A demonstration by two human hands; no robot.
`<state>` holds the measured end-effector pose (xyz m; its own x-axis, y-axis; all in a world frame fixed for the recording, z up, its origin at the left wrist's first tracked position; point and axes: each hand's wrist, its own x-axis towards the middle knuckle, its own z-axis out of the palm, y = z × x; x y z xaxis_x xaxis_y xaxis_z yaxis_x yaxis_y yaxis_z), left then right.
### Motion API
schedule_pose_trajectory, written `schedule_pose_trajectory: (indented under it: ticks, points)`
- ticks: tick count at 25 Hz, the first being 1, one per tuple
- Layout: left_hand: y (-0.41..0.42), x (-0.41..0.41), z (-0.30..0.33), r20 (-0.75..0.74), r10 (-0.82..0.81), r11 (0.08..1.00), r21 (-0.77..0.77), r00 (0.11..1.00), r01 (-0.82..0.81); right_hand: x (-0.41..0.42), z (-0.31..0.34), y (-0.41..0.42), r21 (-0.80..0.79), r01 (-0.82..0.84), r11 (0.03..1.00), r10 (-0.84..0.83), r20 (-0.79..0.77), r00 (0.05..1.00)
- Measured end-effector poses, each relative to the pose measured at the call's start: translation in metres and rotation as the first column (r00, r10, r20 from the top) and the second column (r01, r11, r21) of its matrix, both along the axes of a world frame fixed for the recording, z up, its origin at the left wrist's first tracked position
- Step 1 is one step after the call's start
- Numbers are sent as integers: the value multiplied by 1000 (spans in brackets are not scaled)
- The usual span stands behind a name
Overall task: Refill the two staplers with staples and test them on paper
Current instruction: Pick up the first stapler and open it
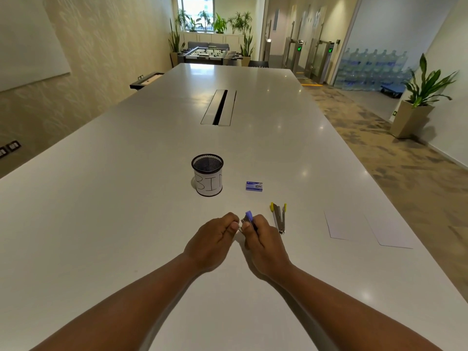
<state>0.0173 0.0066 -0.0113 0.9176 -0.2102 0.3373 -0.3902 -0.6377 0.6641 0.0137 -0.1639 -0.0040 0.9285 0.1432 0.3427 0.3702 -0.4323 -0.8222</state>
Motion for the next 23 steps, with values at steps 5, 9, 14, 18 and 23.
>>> schedule_pose_trajectory:
  ticks: [5,9,14,18,23]
  points:
    - [4,0,-1,-43,0,999,-45,999,-2,1,4,-2,161,64,985,-64,-5,998]
    - [5,5,0,-101,18,978,-206,995,-38,-1,5,-1,108,64,992,-66,16,998]
    - [8,14,2,-226,87,859,-476,970,-188,2,3,-6,89,119,989,-122,27,992]
    - [7,23,6,-333,244,805,-454,911,-382,-1,3,-11,83,119,989,-116,-30,993]
    - [1,31,3,-281,402,832,-284,872,-476,-13,-1,-13,-155,164,974,-171,-34,985]
